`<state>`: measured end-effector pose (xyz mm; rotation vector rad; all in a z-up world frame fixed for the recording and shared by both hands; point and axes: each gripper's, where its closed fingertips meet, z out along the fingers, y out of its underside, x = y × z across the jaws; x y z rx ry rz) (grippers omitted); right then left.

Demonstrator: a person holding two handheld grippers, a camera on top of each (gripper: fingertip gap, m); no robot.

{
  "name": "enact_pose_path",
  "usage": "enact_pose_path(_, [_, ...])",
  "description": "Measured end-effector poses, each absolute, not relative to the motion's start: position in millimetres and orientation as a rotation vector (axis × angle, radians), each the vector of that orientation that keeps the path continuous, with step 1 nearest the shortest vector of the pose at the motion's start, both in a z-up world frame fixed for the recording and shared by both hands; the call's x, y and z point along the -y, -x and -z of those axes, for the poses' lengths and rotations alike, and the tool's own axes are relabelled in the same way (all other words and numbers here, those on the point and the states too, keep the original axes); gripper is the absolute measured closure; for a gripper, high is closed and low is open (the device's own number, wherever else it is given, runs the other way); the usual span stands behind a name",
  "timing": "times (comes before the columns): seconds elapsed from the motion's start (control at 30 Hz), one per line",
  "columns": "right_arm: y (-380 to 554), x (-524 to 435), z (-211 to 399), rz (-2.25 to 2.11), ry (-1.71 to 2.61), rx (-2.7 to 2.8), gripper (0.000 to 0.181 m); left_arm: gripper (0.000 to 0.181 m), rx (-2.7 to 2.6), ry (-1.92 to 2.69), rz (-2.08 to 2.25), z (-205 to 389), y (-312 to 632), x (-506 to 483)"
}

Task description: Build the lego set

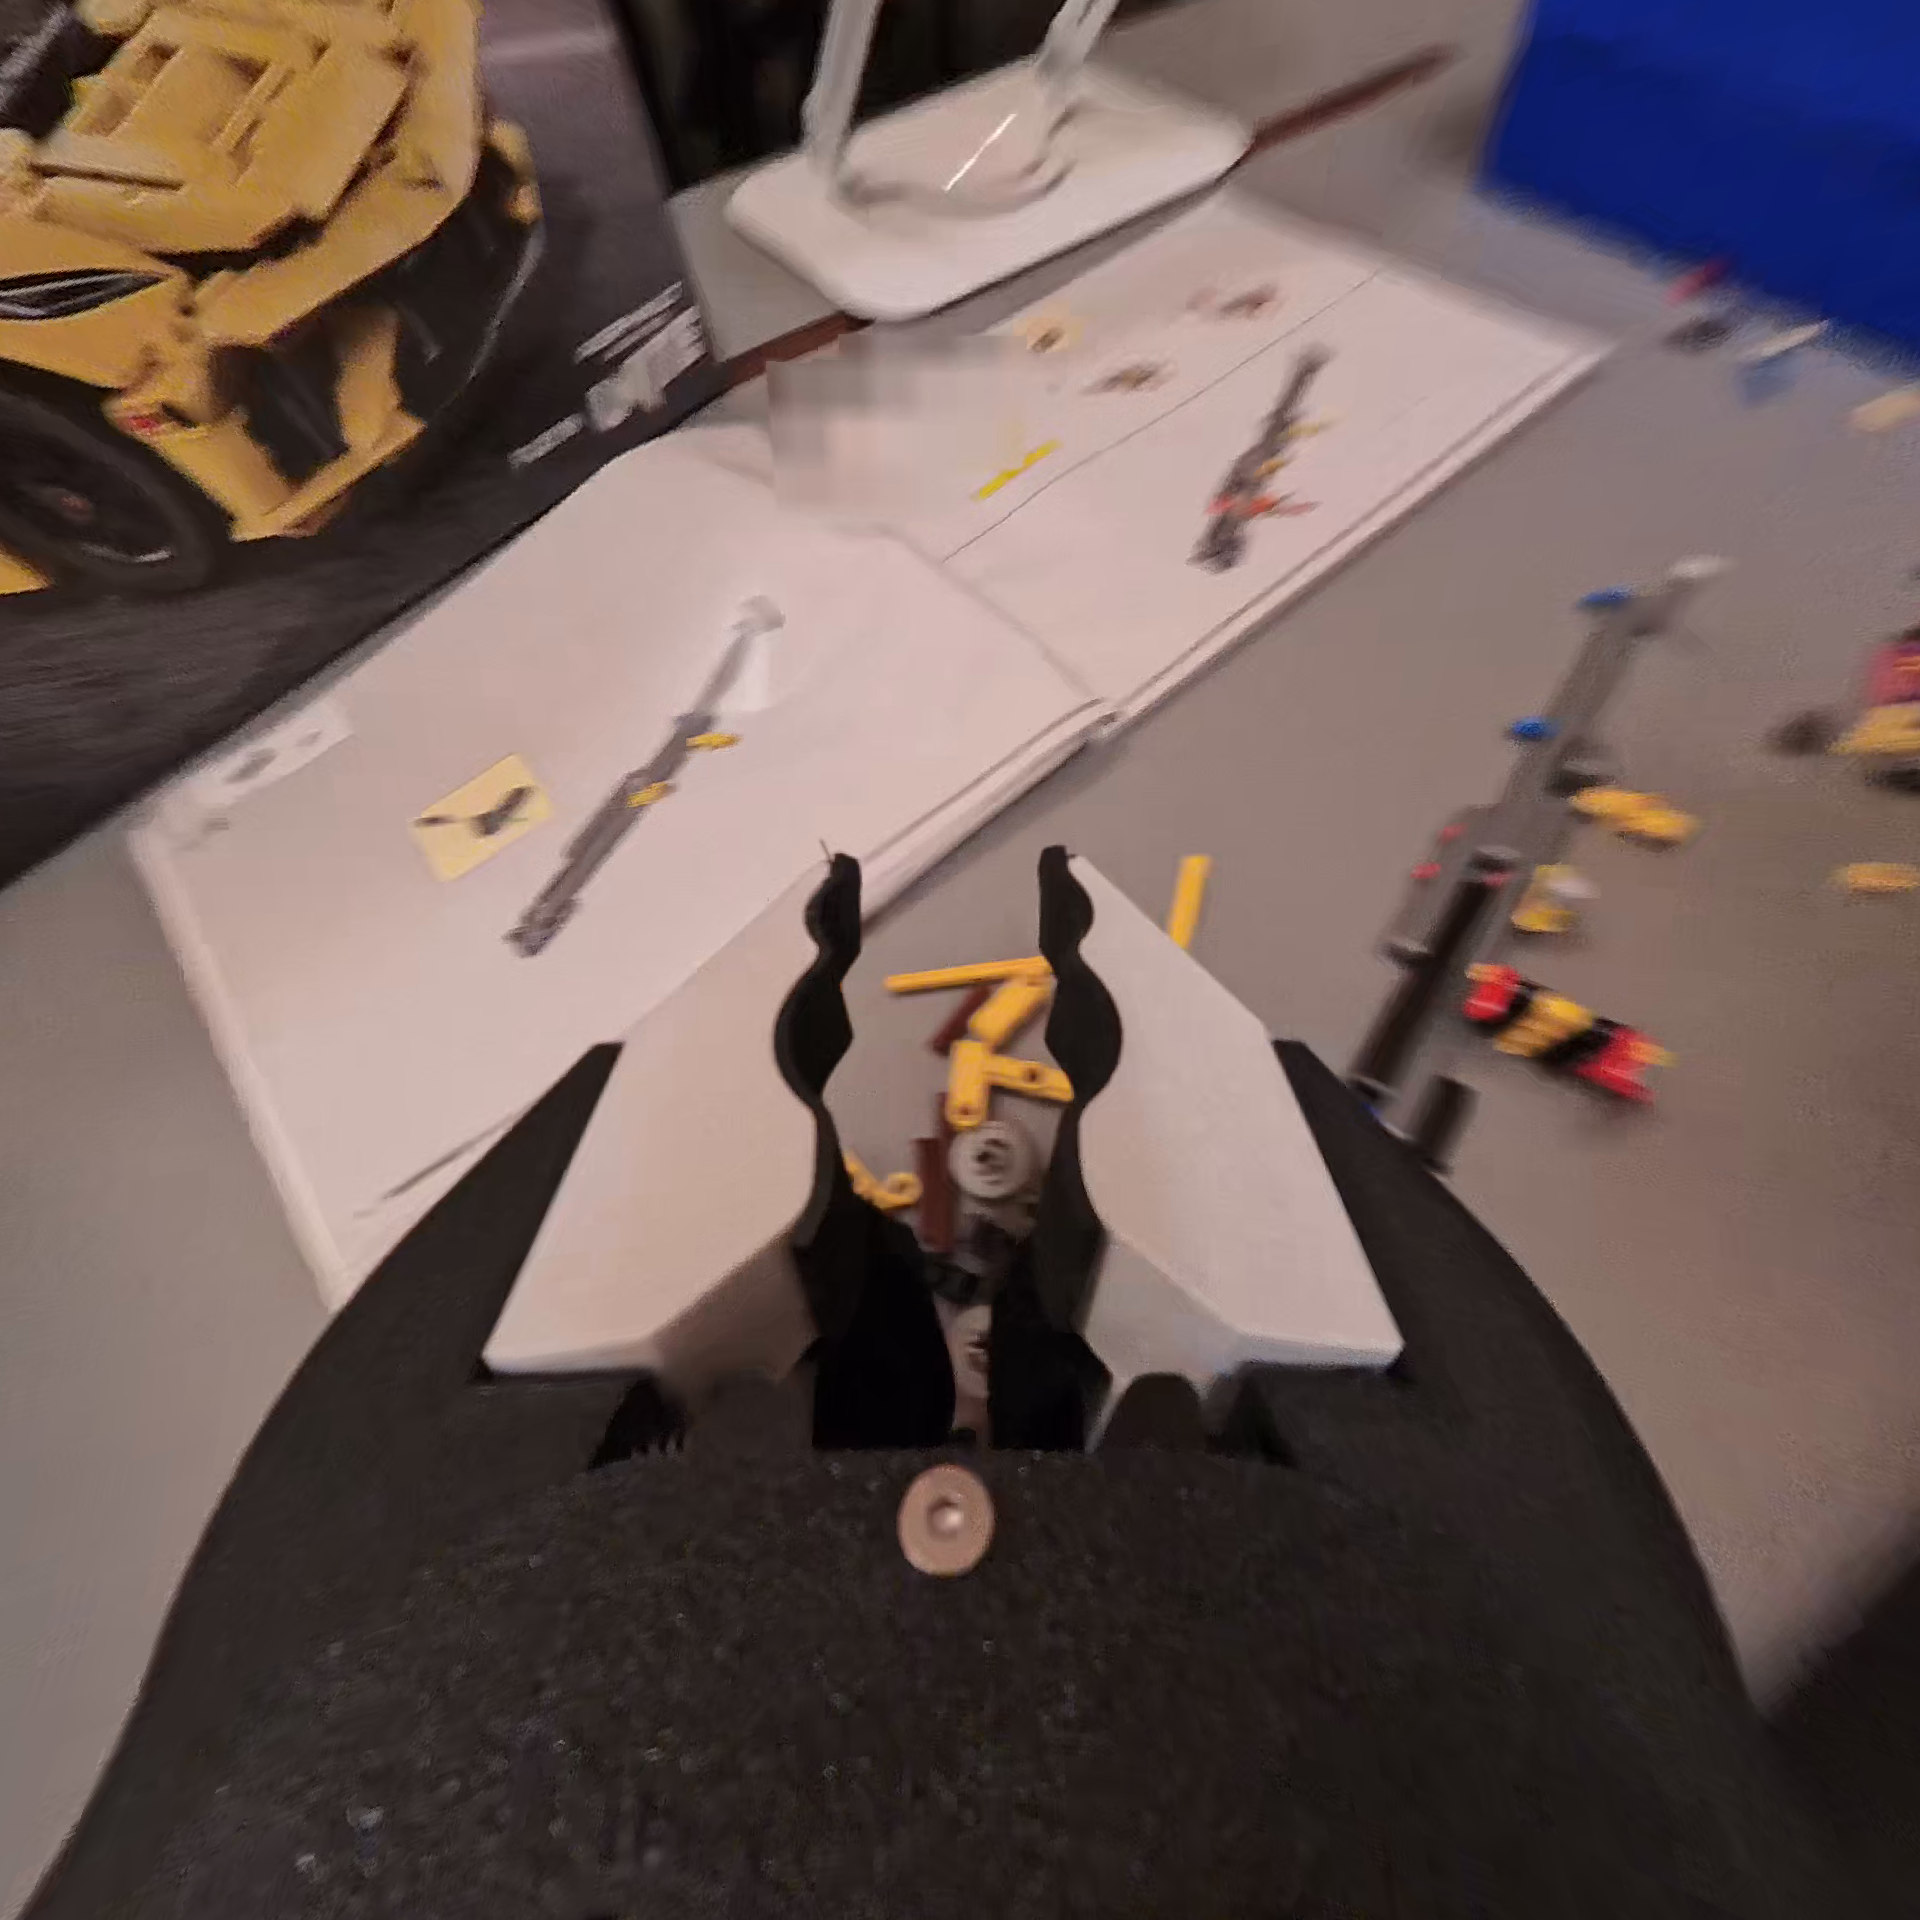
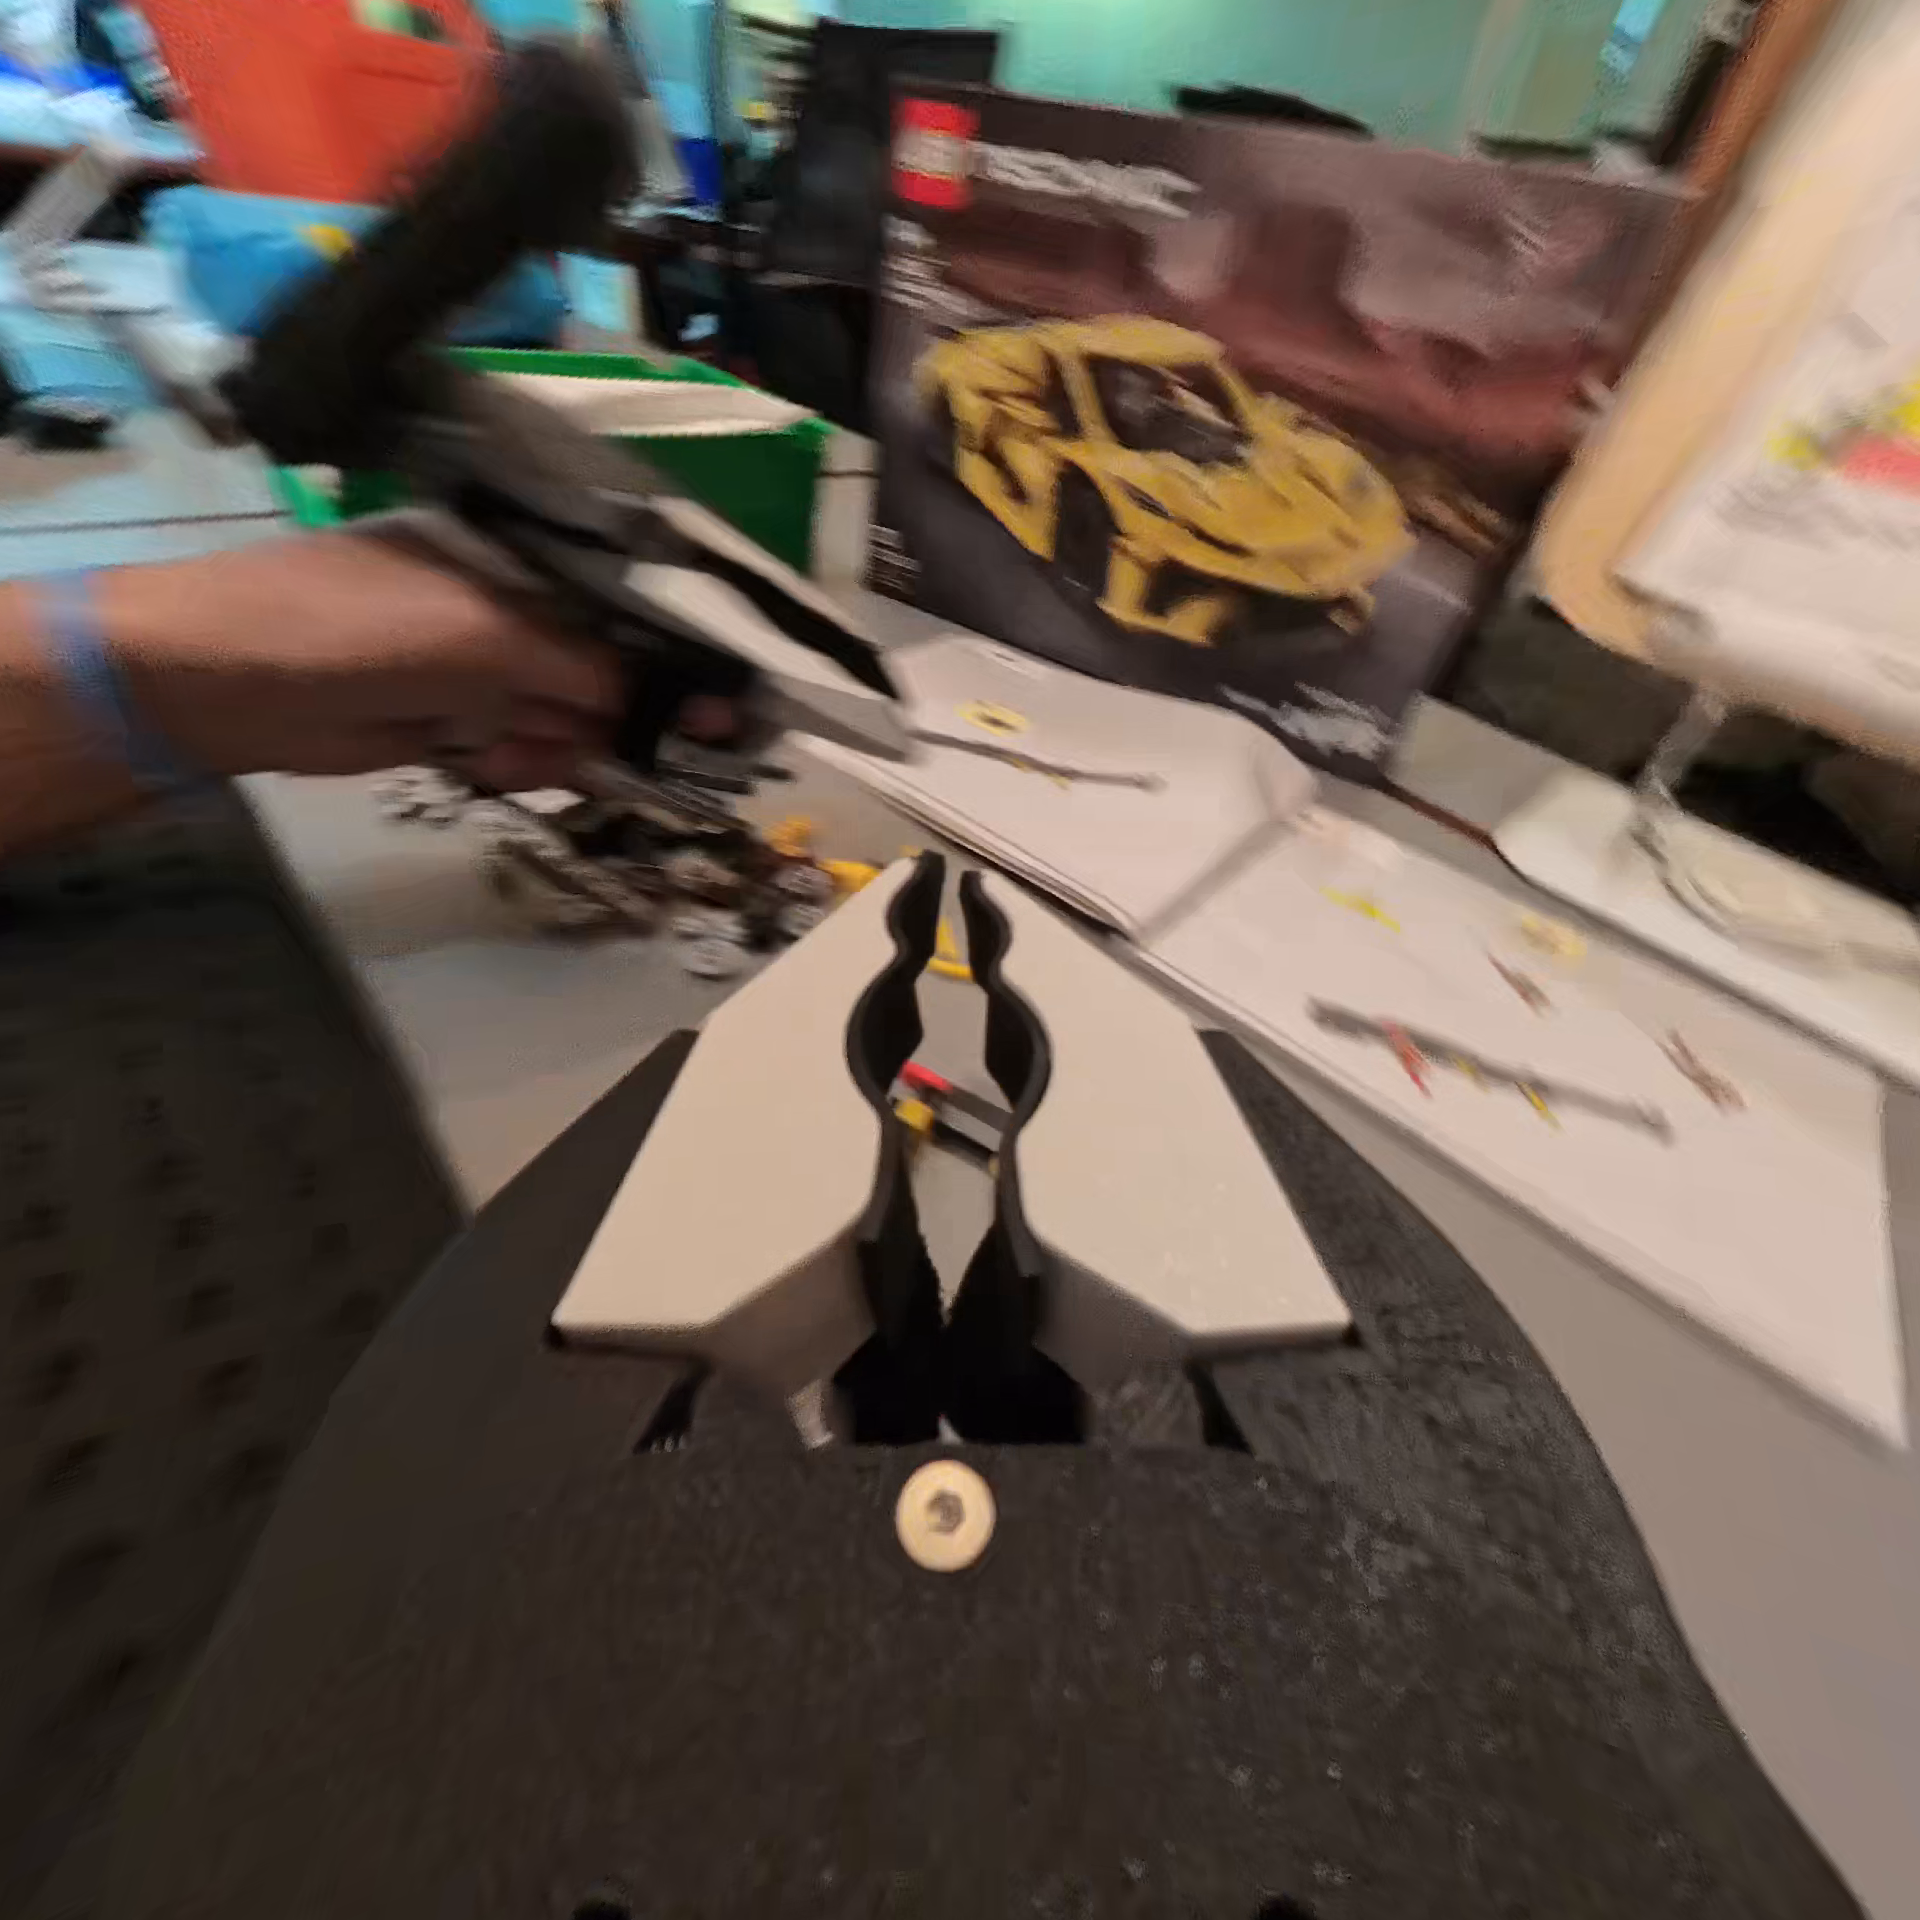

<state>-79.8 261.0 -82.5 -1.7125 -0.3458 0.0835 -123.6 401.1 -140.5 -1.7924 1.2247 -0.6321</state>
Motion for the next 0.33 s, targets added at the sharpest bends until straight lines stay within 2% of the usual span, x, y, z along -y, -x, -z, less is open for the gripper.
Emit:
enact_pose_path(0.17, [187, -266, 38, 0.023, 1.676, 0.537, 0.181, 0.152, -1.297, 1.655, -0.057, 135, 118, -447])
enact_pose_path(0.33, [194, -275, 28, 0.124, 1.706, 0.478, 0.181, 0.155, -1.353, 1.55, -0.172, 125, 98, -435])
